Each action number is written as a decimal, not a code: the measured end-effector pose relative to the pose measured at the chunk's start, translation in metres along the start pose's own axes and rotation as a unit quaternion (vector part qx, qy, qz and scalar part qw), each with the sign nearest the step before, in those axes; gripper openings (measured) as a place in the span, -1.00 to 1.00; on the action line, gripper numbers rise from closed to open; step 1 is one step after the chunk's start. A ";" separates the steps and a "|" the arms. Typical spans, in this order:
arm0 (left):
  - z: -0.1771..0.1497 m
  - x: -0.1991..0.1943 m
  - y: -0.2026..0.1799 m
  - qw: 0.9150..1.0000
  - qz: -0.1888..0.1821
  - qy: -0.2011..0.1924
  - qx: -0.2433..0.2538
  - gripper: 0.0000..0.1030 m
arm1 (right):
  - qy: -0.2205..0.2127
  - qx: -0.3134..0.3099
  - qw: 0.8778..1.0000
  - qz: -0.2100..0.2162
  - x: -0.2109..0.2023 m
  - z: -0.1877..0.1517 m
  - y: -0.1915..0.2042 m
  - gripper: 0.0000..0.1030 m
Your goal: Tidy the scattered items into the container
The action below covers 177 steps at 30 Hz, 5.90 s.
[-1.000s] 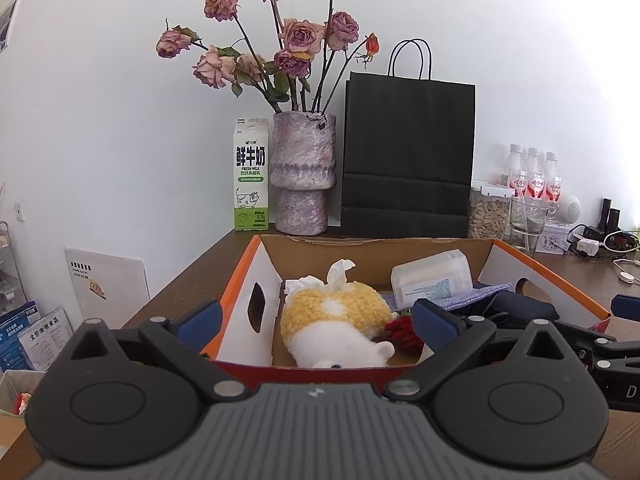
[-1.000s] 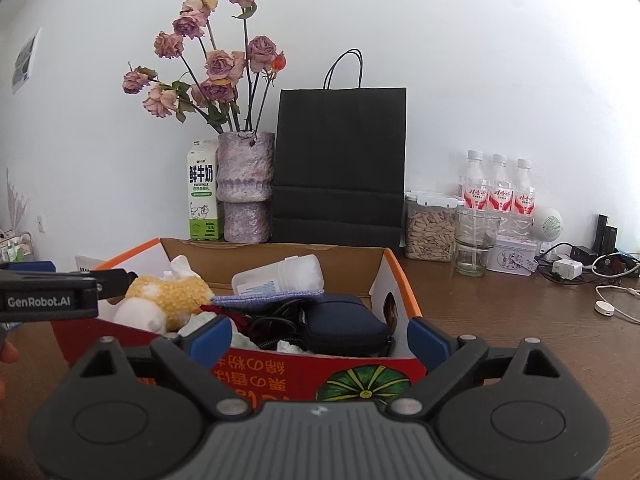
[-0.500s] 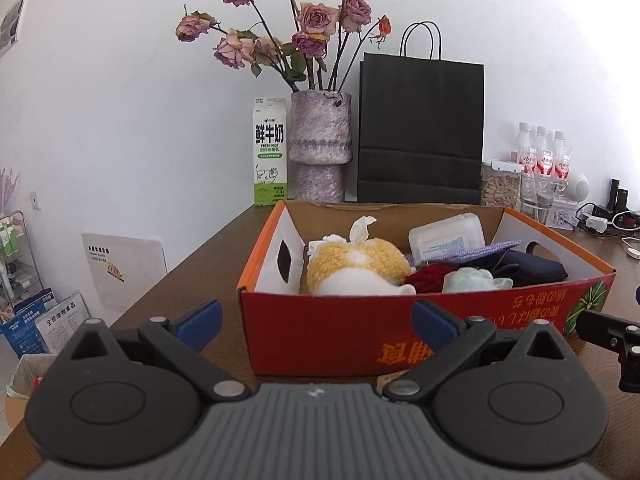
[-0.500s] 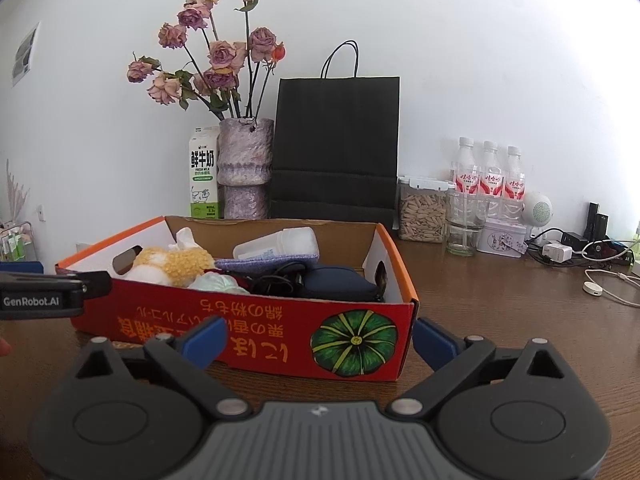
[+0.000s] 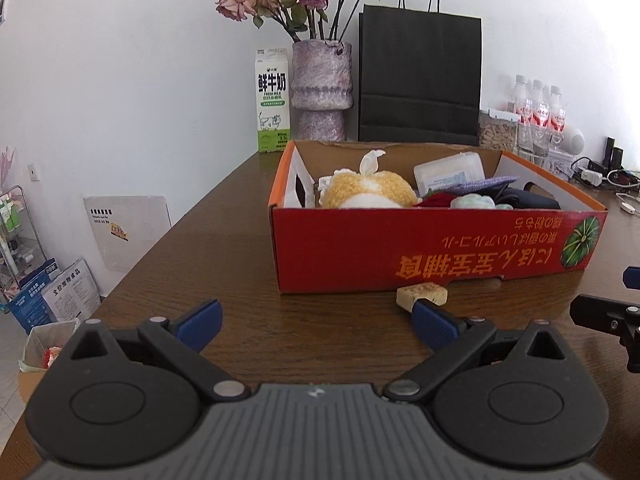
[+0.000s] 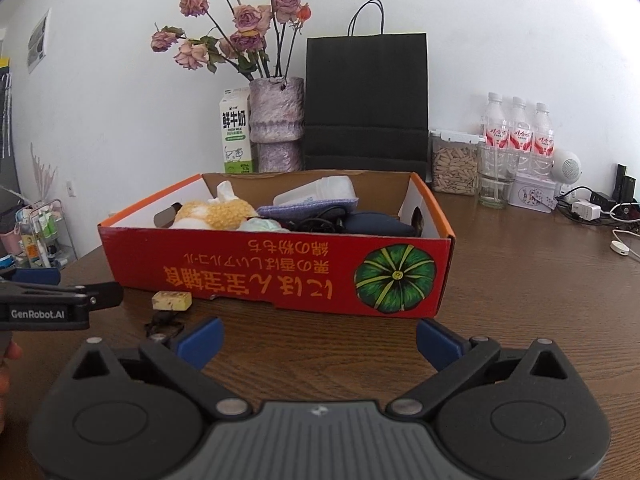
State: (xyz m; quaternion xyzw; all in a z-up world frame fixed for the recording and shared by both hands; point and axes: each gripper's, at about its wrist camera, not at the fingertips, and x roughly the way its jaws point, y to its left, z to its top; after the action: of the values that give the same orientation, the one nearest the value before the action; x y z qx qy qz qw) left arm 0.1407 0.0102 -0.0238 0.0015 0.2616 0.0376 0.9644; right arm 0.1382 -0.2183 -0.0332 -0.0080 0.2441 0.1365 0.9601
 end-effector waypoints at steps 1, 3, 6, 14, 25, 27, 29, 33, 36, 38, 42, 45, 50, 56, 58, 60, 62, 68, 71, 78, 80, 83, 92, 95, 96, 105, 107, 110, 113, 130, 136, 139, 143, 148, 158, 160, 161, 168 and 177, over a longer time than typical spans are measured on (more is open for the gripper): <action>-0.001 0.001 0.003 1.000 0.000 0.009 -0.001 1.00 | 0.007 -0.001 1.000 0.006 0.001 -0.001 0.002 1.00; -0.004 0.002 0.011 1.000 -0.001 0.025 -0.006 1.00 | 0.022 0.000 1.000 0.019 0.003 -0.002 0.006 1.00; -0.008 0.004 0.023 0.999 0.005 0.044 -0.011 1.00 | 0.043 -0.004 0.998 0.039 0.008 -0.003 0.016 1.00; -0.011 0.008 0.043 0.998 0.021 0.064 0.005 1.00 | 0.075 -0.030 0.994 0.071 0.034 0.003 0.062 0.99; -0.011 0.011 0.053 0.997 -0.005 0.073 -0.029 1.00 | 0.079 -0.038 0.994 0.065 0.059 0.014 0.088 -0.12; -0.011 0.011 0.052 0.997 -0.005 0.072 -0.029 1.00 | 0.077 -0.041 0.993 0.080 0.054 0.013 0.087 -0.31; -0.011 0.011 0.052 0.997 -0.005 0.072 -0.030 1.00 | 0.076 -0.041 0.992 0.091 0.050 0.011 0.084 -0.33; -0.011 0.012 0.051 0.997 -0.003 0.074 -0.026 1.00 | 0.074 -0.029 0.992 0.095 0.040 0.008 0.071 -0.34; -0.010 0.013 0.048 0.997 0.003 0.077 -0.020 1.00 | 0.069 -0.015 0.994 0.084 0.032 0.005 0.056 -0.34; -0.010 0.014 0.046 0.997 0.005 0.078 -0.018 1.00 | 0.066 -0.006 0.995 0.081 0.027 0.003 0.044 -0.35; -0.010 0.014 0.042 0.997 0.012 0.076 -0.015 1.00 | 0.052 0.007 0.997 0.060 0.017 0.000 0.023 -0.35; -0.008 0.015 0.032 0.997 0.011 0.076 -0.006 1.00 | 0.049 0.022 0.998 0.040 0.015 0.001 0.003 -0.35; -0.001 0.024 0.001 0.996 -0.017 0.084 0.009 1.00 | 0.053 0.045 0.998 0.006 0.018 0.002 -0.029 -0.35; 0.016 0.037 -0.047 0.996 -0.034 0.080 0.032 1.00 | 0.062 0.064 0.996 -0.006 0.020 0.000 -0.050 -0.34; 0.020 0.046 -0.058 0.995 -0.024 0.088 0.033 1.00 | 0.063 0.060 0.996 -0.007 0.020 0.000 -0.048 -0.31; 0.021 0.053 -0.064 0.995 -0.020 0.095 0.026 1.00 | 0.064 0.055 0.996 -0.010 0.021 0.000 -0.046 -0.29; 0.022 0.059 -0.065 0.995 -0.016 0.100 0.016 0.99 | 0.065 0.054 0.996 -0.008 0.020 0.000 -0.045 -0.25; 0.021 0.062 -0.063 0.995 -0.019 0.096 0.006 0.99 | 0.088 0.021 0.996 0.013 0.027 0.000 -0.033 0.94; 0.020 0.062 -0.063 0.996 -0.020 0.090 0.006 1.00 | 0.095 0.007 0.995 0.004 0.030 0.000 -0.027 1.00; 0.019 0.061 -0.063 0.996 -0.023 0.083 0.004 1.00 | 0.098 0.008 0.995 -0.018 0.034 0.001 -0.028 1.00; 0.018 0.061 -0.062 0.996 -0.023 0.083 0.004 1.00 | 0.101 0.007 0.994 -0.034 0.037 0.002 -0.028 1.00; 0.018 0.061 -0.062 0.996 -0.023 0.083 0.004 1.00 | 0.101 0.009 0.994 -0.040 0.039 0.002 -0.029 1.00; 0.018 0.061 -0.062 0.996 -0.023 0.083 0.004 1.00 | 0.101 0.012 0.994 -0.044 0.040 0.002 -0.030 1.00; 0.018 0.061 -0.062 0.996 -0.023 0.083 0.004 1.00 | 0.101 0.012 0.994 -0.045 0.040 0.002 -0.029 1.00; 0.018 0.061 -0.062 0.996 -0.023 0.083 0.004 1.00 | 0.101 0.012 0.994 -0.047 0.040 0.002 -0.029 1.00; 0.018 0.061 -0.062 0.996 -0.023 0.083 0.004 1.00 | 0.101 0.012 0.994 -0.047 0.041 0.002 -0.029 1.00; 0.018 0.061 -0.062 0.996 -0.023 0.083 0.004 1.00 | 0.101 0.012 0.994 -0.047 0.041 0.002 -0.029 1.00; 0.018 0.061 -0.062 0.996 -0.023 0.083 0.004 1.00 | 0.101 0.012 0.994 -0.047 0.041 0.002 -0.029 1.00; 0.018 0.061 -0.062 0.996 -0.023 0.083 0.004 1.00 | 0.101 0.012 0.994 -0.047 0.041 0.002 -0.029 1.00; 0.021 0.065 -0.065 0.996 -0.022 0.083 0.005 1.00 | 0.101 0.015 0.993 -0.053 0.045 0.003 -0.028 1.00; 0.023 0.046 -0.066 0.996 -0.053 0.062 0.021 -0.60 | 0.075 -0.005 0.996 -0.044 0.034 0.005 -0.027 -0.44; 0.024 0.026 -0.065 0.997 -0.065 0.025 0.033 -0.60 | 0.052 -0.034 0.998 -0.034 0.020 0.005 -0.021 -0.95; 0.043 -0.002 -0.060 0.996 -0.082 -0.031 0.031 -0.60 | 0.000 -0.045 0.999 -0.022 -0.001 0.022 -0.016 -0.98; 0.070 -0.016 -0.052 0.994 -0.081 -0.074 0.017 -0.60 | -0.043 -0.040 0.998 -0.014 -0.009 0.052 -0.016 -0.98; 0.102 0.001 -0.044 0.993 -0.078 -0.084 -0.014 -0.60 | -0.089 -0.013 0.996 -0.011 -0.005 0.102 -0.027 -0.98; 0.107 0.008 -0.046 0.994 -0.075 -0.081 -0.014 -0.60 | -0.093 -0.012 0.995 -0.011 0.001 0.112 -0.026 -0.98; 0.108 0.013 -0.048 0.994 -0.072 -0.078 -0.014 -0.60 | -0.096 -0.012 0.995 -0.012 0.004 0.116 -0.025 -0.98; 0.109 0.053 -0.056 0.997 -0.050 -0.058 -0.005 -0.38 | -0.073 -0.014 0.997 -0.016 0.054 0.128 -0.018 -0.94; 0.103 0.063 -0.045 0.997 0.024 -0.079 0.001 1.00 | -0.071 0.001 0.997 -0.036 0.072 0.120 -0.022 1.00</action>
State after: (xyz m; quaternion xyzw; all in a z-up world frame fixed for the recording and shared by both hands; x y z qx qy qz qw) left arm 0.2502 -0.0282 0.0324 0.0117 0.1845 0.0607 0.9809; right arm 0.2609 -0.2109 0.0377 -0.0067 0.1752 0.1014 0.9793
